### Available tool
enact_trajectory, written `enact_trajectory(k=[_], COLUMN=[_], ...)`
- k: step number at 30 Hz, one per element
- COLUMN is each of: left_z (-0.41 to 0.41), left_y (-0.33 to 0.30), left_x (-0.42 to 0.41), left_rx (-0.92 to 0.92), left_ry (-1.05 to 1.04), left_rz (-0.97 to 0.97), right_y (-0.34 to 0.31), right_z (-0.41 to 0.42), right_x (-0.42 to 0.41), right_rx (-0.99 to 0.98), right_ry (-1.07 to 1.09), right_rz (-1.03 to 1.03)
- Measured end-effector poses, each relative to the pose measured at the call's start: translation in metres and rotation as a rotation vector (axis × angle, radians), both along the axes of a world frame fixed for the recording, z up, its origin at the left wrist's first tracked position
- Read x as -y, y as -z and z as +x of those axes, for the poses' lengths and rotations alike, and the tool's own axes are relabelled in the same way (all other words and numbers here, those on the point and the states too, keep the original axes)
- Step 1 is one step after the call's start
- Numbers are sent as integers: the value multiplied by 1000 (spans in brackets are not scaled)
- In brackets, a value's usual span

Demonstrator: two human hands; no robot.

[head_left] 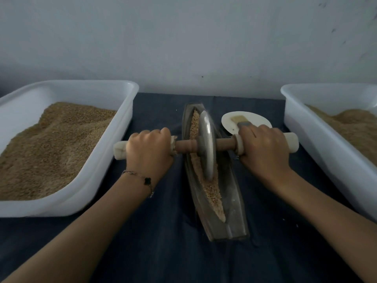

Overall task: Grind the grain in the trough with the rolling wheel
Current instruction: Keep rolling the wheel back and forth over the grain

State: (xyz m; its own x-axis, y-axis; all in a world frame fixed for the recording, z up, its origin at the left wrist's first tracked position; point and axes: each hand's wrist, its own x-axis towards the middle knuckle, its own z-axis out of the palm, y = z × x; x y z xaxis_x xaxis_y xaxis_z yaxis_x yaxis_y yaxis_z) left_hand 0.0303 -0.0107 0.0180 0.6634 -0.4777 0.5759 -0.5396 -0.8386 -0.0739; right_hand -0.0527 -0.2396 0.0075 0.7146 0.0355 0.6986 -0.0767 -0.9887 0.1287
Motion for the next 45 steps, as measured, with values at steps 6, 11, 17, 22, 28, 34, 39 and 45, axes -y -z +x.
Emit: enact_trajectory(k=[6, 11, 17, 22, 28, 34, 39, 45], left_z=[-48, -74, -52, -15, 27, 30, 1, -51], left_y=[-4, -14, -4, -1, 7, 13, 7, -7], left_x=[-24, -31, -20, -1, 10, 7, -4, -26], left_rx=[52, 158, 96, 130, -22, -101, -121, -145], left_ry=[61, 79, 93, 39, -32, -80, -62, 27], left_rz=[1, 29, -49, -22, -76, -87, -37, 17], right_y=[-11, -7, 5, 16, 1, -11, -7, -10], right_z=[-52, -86, -64, -23, 23, 34, 7, -44], right_x=[-14, -11, -9, 5, 14, 7, -3, -15], right_rx=[11, 20, 106, 36, 29, 21, 39, 92], right_ry=[-69, -77, -37, -2, -12, -9, 10, -52], right_rz=[-10, 10, -53, 12, -71, -99, -104, -82])
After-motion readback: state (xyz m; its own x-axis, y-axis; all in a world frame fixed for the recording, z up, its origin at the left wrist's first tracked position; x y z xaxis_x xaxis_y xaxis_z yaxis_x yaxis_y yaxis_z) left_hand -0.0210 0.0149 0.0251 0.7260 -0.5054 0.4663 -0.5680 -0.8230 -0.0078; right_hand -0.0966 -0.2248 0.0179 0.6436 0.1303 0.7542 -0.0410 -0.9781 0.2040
